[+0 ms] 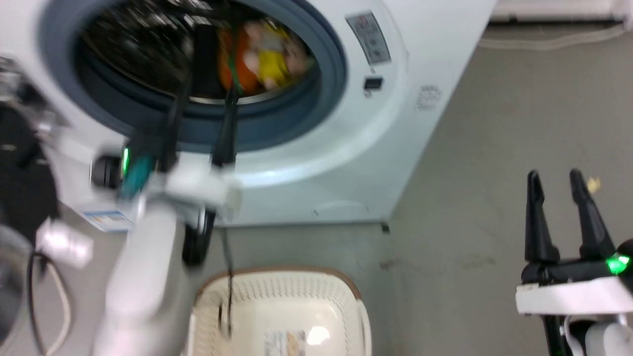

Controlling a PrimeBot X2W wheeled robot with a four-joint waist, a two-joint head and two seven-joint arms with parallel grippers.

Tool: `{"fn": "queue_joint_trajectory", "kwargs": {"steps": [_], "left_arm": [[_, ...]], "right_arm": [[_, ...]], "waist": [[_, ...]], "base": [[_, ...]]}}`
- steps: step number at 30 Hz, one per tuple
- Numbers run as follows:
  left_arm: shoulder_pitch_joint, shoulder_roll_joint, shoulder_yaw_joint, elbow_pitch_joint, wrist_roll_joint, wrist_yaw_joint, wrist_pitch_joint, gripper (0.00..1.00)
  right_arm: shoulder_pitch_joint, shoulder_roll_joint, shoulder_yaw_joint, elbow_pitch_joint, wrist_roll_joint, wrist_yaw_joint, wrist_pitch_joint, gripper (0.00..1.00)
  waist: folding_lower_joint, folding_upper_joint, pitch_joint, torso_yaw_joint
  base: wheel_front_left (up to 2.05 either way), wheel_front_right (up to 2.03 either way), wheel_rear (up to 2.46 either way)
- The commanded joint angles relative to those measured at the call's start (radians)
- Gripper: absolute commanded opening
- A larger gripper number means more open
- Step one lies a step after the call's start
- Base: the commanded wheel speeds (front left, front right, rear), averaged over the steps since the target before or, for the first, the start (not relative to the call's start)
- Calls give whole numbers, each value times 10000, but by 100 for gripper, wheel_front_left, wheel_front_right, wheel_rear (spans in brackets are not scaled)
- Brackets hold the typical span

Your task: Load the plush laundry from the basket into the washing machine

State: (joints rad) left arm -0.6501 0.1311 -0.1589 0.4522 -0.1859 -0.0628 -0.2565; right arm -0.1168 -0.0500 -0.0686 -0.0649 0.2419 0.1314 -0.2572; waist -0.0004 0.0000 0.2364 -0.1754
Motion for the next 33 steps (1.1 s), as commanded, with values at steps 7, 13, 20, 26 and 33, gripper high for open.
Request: {"fn": "queue_joint_trajectory", "kwargs": {"steps": [7, 13, 20, 26, 33], "left_arm": [[3986, -318, 419, -2861, 94, 419, -51, 100], [5773, -552, 269, -3564, 253, 764, -52, 100], [6570, -664, 268, -3345, 480, 1238, -52, 100], [6522, -675, 238, -2847, 582, 1197, -52, 100], [6498, -639, 219, -2741, 612, 1131, 13, 0]], "right_arm": [[927, -2, 113, 93, -117, -7, -46, 100], [1518, -2, 219, 215, -86, -7, -46, 100], [1794, -2, 325, 387, -9, -7, -46, 100], [1899, -2, 387, 662, 20, -7, -46, 100], [1757, 0, 403, 748, -36, 2, 8, 0]], "waist": [[4, 0, -1615, 976], [4, 0, -1909, 1133], [4, 0, -2015, 1205], [4, 0, -2026, 1289], [6, 0, -1983, 1326]], "base": [[0, 0, 0], [0, 0, 0], [0, 0, 0], [0, 0, 0], [0, 0, 0]]}}
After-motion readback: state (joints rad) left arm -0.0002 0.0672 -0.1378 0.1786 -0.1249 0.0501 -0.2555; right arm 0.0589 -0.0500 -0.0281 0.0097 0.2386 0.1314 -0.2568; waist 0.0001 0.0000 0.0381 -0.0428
